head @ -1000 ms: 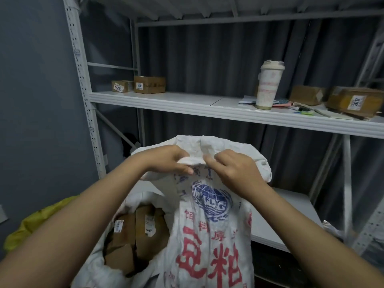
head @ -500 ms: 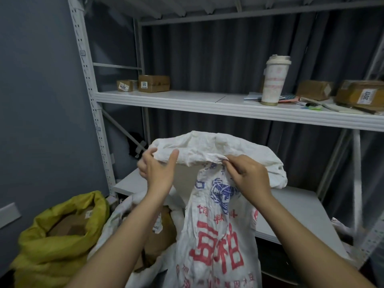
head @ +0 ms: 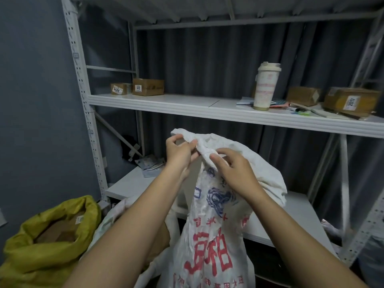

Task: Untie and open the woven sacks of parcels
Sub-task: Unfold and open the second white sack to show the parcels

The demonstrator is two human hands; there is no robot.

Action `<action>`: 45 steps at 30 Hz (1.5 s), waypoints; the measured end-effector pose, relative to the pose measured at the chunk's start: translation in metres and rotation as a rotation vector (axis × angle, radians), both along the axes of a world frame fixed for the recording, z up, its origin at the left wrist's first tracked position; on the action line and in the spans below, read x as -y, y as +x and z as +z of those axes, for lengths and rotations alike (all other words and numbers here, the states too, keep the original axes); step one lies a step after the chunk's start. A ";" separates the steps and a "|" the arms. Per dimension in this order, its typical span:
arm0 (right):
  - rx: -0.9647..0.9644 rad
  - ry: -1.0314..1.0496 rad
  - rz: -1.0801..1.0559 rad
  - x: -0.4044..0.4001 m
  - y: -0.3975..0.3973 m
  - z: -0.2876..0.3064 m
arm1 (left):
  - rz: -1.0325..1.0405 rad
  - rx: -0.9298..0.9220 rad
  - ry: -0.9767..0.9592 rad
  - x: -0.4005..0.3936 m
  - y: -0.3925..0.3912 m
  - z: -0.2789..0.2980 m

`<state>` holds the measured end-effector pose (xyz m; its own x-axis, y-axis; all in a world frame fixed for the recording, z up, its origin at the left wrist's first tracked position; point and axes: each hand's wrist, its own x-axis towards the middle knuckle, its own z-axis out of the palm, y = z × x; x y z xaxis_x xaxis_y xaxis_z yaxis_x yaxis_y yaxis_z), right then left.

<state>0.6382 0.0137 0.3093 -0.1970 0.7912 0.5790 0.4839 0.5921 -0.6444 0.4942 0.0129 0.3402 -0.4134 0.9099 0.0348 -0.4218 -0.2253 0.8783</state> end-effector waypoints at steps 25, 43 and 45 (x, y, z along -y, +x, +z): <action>0.150 0.023 0.056 0.011 -0.033 -0.025 | -0.169 -0.182 -0.168 0.025 -0.029 -0.036; 0.703 0.456 0.185 -0.002 -0.012 -0.011 | -0.226 -1.118 0.002 0.045 -0.052 -0.074; 1.026 0.415 0.173 -0.016 -0.015 -0.007 | -0.317 -1.161 0.015 0.051 -0.054 -0.072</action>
